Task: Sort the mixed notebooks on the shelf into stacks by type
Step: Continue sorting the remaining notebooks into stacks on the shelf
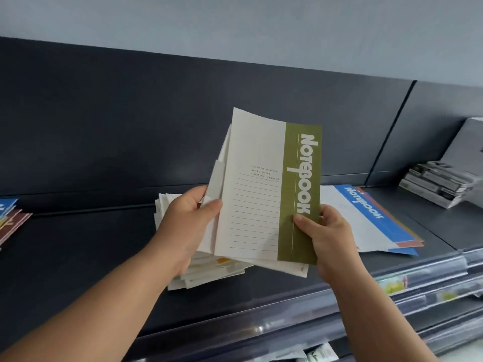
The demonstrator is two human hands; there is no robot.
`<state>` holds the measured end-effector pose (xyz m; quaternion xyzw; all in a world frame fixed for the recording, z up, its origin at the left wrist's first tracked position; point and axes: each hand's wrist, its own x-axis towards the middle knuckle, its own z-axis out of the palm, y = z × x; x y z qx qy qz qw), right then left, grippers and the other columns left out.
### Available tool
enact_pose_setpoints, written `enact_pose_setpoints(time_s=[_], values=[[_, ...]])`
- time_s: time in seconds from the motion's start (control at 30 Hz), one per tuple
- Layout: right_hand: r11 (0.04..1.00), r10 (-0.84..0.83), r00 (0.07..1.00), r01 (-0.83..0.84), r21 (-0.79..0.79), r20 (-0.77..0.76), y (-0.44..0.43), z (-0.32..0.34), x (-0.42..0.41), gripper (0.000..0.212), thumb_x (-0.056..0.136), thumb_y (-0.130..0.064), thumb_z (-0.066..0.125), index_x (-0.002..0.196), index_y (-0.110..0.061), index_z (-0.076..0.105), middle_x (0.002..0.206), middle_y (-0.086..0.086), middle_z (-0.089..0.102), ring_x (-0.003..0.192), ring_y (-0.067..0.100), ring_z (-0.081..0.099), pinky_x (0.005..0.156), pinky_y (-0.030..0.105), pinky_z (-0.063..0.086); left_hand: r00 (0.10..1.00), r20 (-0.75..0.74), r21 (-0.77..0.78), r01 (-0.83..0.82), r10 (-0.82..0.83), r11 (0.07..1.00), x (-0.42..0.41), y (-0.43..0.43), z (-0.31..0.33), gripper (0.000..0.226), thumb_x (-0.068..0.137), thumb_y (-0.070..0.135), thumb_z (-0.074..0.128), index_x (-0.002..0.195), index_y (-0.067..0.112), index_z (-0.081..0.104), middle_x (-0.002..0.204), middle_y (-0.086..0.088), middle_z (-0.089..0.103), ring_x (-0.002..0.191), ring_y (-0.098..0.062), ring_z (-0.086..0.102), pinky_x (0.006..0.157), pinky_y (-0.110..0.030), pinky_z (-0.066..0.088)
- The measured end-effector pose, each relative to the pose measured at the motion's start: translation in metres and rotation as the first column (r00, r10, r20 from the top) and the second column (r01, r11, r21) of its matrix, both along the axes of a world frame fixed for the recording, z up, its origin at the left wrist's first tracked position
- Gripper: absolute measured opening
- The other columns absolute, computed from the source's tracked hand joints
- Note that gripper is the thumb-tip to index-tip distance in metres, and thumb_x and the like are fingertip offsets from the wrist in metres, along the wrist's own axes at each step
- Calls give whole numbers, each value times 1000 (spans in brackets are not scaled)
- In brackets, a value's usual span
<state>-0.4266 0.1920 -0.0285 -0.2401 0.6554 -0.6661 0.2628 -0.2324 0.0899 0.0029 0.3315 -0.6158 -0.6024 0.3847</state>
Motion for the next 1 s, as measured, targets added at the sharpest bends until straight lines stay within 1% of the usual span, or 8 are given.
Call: enact_pose_setpoints(time_s=[0.07,0.17,0.33,0.4,0.5,0.6,0.77,1.0], values=[[999,-31,999,31,34,-15,4,3,-12,15,87,-17,72,98,-24,63,92,-4,75,87,20,73,80,43,60,999,-1,-8,43,-43,999,-14,-1,2,25,98,10,51,105,27,68,99,10,75,92,-7,71,82,-30,52],[996,-75,994,79,49,-82,7,4,-36,18,87,-21,73,102,-24,64,96,-3,75,88,20,73,82,45,59,998,-17,-29,63,-64,998,-38,0,4,24,97,12,51,102,27,69,97,9,75,90,-9,71,76,-29,52],[994,-109,992,110,12,-70,16,-3,-81,27,84,-18,75,107,-23,62,90,-2,76,81,19,74,77,43,60,997,27,-15,73,-72,997,-84,9,3,28,96,9,50,106,26,69,98,6,75,92,-17,71,78,-41,57],[993,-119,991,118,-18,-52,21,-6,-106,30,83,-15,76,107,-24,61,88,-1,76,77,20,74,74,42,60,998,30,-37,60,-59,998,-109,13,2,29,95,6,51,107,25,69,97,5,75,92,-18,71,77,-40,57],[994,-112,991,110,-22,-72,29,-4,-152,28,83,-11,76,99,-27,60,89,-1,75,79,20,74,74,40,59,1000,29,-68,6,-4,998,-151,25,-2,32,94,2,50,102,28,69,96,7,75,91,-16,71,77,-39,56],[996,-87,991,85,-24,-101,39,0,-202,32,83,-10,76,108,-19,60,91,-2,75,80,18,73,74,40,59,997,41,-70,-57,60,996,-194,38,-7,34,94,3,49,97,31,68,93,9,75,91,-16,70,81,-40,56],[999,-33,994,35,20,-104,50,-6,-270,31,85,-14,75,110,-20,58,98,-3,74,85,17,73,77,42,60,991,24,-30,-135,135,990,-248,56,-12,35,95,0,47,100,28,66,88,10,75,79,-9,70,62,-26,53],[987,36,996,-23,157,-81,50,-20,-332,28,87,-19,73,110,-20,55,100,-2,69,88,23,71,80,47,60,944,20,47,-330,329,943,-257,59,-10,31,96,0,47,100,25,65,98,0,72,89,-20,67,63,-33,53]])
